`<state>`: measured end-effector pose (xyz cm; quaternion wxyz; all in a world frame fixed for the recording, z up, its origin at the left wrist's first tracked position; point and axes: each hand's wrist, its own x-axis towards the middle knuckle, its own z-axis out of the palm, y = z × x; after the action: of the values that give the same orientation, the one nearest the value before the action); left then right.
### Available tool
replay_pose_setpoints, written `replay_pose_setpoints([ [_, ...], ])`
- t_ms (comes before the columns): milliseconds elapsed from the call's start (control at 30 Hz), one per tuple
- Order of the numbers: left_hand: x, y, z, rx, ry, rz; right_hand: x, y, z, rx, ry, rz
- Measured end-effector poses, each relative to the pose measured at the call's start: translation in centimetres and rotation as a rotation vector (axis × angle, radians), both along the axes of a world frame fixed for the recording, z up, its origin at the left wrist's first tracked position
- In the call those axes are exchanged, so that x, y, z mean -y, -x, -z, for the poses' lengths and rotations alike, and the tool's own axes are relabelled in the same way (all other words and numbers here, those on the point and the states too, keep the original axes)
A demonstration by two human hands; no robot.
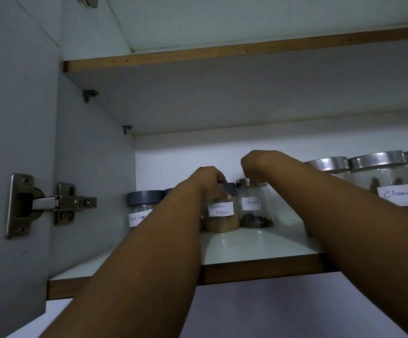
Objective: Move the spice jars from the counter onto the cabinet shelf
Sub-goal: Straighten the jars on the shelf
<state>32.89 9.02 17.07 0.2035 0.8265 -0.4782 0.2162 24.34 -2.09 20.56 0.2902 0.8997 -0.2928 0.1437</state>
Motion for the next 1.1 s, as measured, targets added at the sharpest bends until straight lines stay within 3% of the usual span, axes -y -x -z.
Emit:
replay_pose_setpoints([
  [233, 0.1, 0.1, 0.1, 0.007, 0.029, 0.002, -0.1, -0.7, 1.3, 0.132, -0.103, -0.072],
  [533, -0.1, 0.2, 0.1, 0.042, 0.051, 0.017, -0.6, 0.3, 1.2, 0.03, -0.008, -0.061],
  [833, 0.2, 0.5, -0.2, 0.114, 0.004, -0.021, -0.4, 0.4, 1.5, 0.037, -0.046, -0.099],
  [1100, 0.2, 1.4, -0.5, 0.169, 0.037, -0.054, -2.9, 1.4, 2.6, 0.254, -0.259, -0.178],
])
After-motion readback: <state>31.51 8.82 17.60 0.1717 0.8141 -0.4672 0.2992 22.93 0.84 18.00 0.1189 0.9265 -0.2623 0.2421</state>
